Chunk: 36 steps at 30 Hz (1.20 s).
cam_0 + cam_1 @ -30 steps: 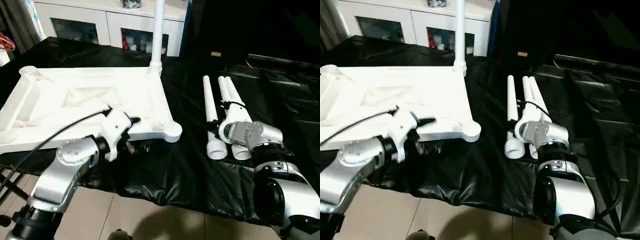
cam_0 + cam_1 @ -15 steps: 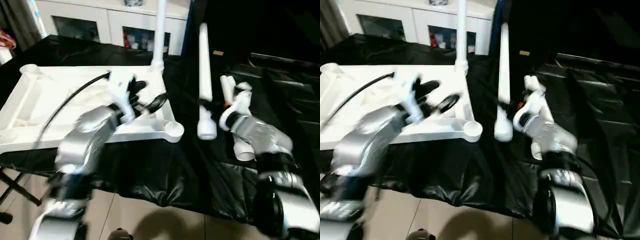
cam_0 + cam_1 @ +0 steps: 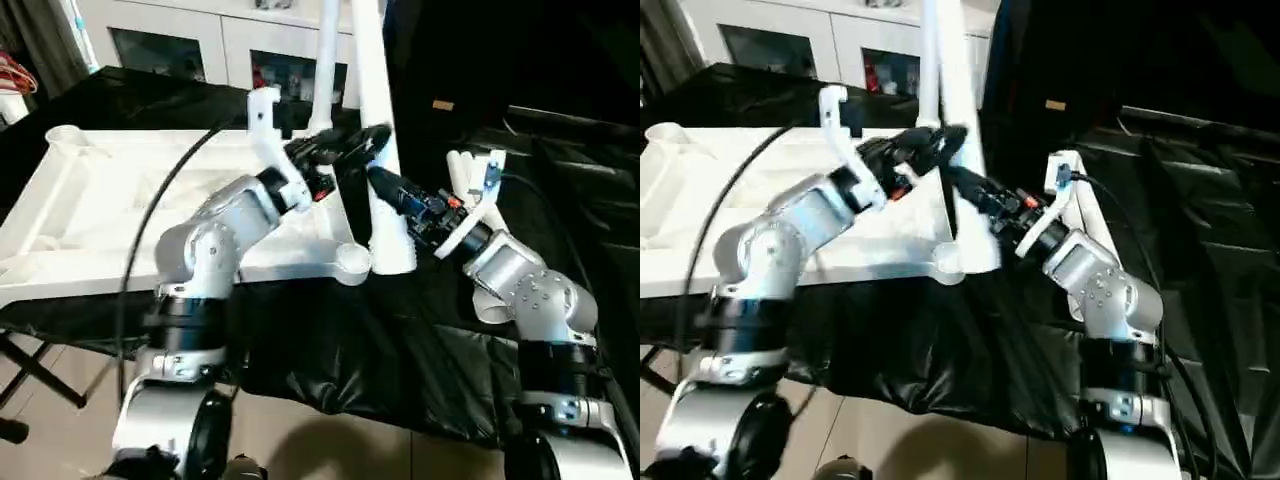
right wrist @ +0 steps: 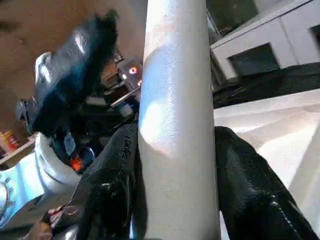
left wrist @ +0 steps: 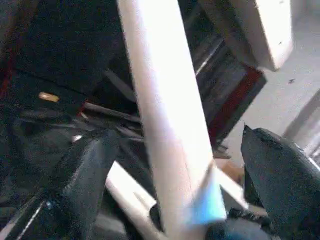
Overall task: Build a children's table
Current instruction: Pick table leg
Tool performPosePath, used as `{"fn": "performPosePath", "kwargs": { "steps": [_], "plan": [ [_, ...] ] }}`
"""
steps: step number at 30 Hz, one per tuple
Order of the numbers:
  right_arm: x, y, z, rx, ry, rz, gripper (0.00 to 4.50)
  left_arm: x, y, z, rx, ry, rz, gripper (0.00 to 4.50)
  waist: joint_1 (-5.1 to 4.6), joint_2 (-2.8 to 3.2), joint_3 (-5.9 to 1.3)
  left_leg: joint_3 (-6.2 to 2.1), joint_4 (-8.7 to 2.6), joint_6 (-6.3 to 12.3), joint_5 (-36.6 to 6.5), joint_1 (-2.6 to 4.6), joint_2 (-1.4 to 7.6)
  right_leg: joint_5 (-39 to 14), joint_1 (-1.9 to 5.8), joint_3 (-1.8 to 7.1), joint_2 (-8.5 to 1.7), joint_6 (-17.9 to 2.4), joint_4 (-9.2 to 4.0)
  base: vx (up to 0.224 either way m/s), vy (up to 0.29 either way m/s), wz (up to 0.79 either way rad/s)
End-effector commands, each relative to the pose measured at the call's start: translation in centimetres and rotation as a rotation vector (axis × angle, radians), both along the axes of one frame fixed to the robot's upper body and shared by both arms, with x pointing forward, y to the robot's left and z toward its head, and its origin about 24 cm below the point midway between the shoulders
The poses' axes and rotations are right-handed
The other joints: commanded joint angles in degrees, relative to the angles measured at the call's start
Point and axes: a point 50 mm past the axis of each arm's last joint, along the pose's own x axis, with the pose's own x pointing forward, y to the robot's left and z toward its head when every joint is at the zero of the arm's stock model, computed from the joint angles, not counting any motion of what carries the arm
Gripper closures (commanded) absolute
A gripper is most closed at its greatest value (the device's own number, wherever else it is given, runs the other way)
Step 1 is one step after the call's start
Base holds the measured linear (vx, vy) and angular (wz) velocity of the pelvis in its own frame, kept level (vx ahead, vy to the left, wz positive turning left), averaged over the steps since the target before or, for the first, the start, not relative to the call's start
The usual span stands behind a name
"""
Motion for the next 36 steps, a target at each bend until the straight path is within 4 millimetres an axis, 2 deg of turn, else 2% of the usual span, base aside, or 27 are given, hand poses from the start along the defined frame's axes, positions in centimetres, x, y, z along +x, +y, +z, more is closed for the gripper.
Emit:
{"fn": "performPosePath", "kwargs": {
  "steps": [1,8,12,14,15,17,20,27,29,36],
  "plan": [
    [-0.4,0.0,0.7,0.003,-0.043,0.026,2.67,-0.2,-0.5,1.0,-0.017,-0.024,-0.041,0.00,0.26,0.48,-4.08,-0.24,-3.43,0.05,-2.30,0.94,1.97,12.21,3.28,2.67,-5.95,-11.45,-4.30,0.000,0.000,0.00],
    [-0.8,0.7,0.6,-0.048,-0.057,0.053,2.67,0.2,-0.7,0.5,0.055,-0.006,0.018,0.00,0.52,0.53,-3.97,-0.37,-3.66,-0.60,-3.06,1.01,2.13,10.20,3.07,2.73,-6.05,-9.83,-4.54,0.000,0.000,0.00],
    [-0.7,1.0,0.7,-0.061,-0.062,0.041,2.67,0.7,-0.3,0.4,0.085,0.017,0.084,0.00,0.60,0.80,-4.02,-0.47,-3.70,-1.25,-3.32,1.02,2.12,10.47,3.01,2.73,-6.02,-9.13,-4.52,0.000,0.000,0.00],
    [-0.6,1.0,0.7,-0.066,-0.064,0.036,2.67,0.9,-0.1,0.4,0.098,0.024,0.110,0.00,0.60,0.74,-4.06,-0.45,-3.67,-1.31,-3.06,1.03,2.06,11.13,3.00,2.72,-5.94,-8.93,-4.51,0.000,0.000,0.00],
    [-0.6,1.1,0.7,-0.073,-0.068,0.028,2.67,1.2,0.1,0.3,0.113,0.035,0.145,0.30,0.65,0.90,-4.10,-0.49,-3.62,-1.46,-2.86,1.07,2.07,11.70,2.97,2.74,-5.99,-8.93,-4.43,0.000,0.000,0.00],
    [-0.6,1.2,0.7,-0.075,-0.069,0.027,2.67,1.3,0.2,0.3,0.116,0.038,0.155,0.37,0.66,0.74,-4.07,-0.48,-3.67,-1.60,-2.78,1.00,2.00,12.00,3.08,2.70,-5.98,-8.85,-4.42,0.000,0.000,0.00],
    [-0.6,1.4,0.6,-0.081,-0.069,0.022,2.67,1.5,0.3,0.2,0.112,0.056,0.176,0.76,0.65,0.92,-4.08,-0.49,-3.63,-1.76,-2.53,0.95,1.96,12.57,3.13,2.69,-5.98,-9.04,-4.39,0.000,0.000,0.00],
    [-0.7,1.7,0.6,-0.091,-0.071,0.026,2.67,1.3,-0.1,0.3,0.080,0.050,0.133,1.28,0.65,0.92,-4.31,-0.45,-3.48,-1.13,-0.56,0.91,1.96,17.13,3.25,2.56,-5.88,-9.59,-4.03,0.000,0.000,0.00],
    [-0.8,1.8,0.6,-0.093,-0.073,0.028,2.67,1.3,-0.2,0.3,0.077,0.050,0.125,1.52,0.64,0.97,-4.31,-0.48,-3.51,-1.03,-0.62,0.98,2.02,17.37,3.21,2.51,-5.87,-9.80,-4.03,0.000,0.000,0.00],
    [-0.7,1.8,0.8,-0.120,-0.087,0.023,2.67,0.6,-0.5,0.6,0.037,0.013,0.035,1.87,0.57,0.85,-4.24,-0.34,-3.57,-0.71,-0.73,0.99,2.03,16.98,3.20,2.56,-5.99,-10.19,-4.14,0.000,0.000,0.00]
  ]
}}
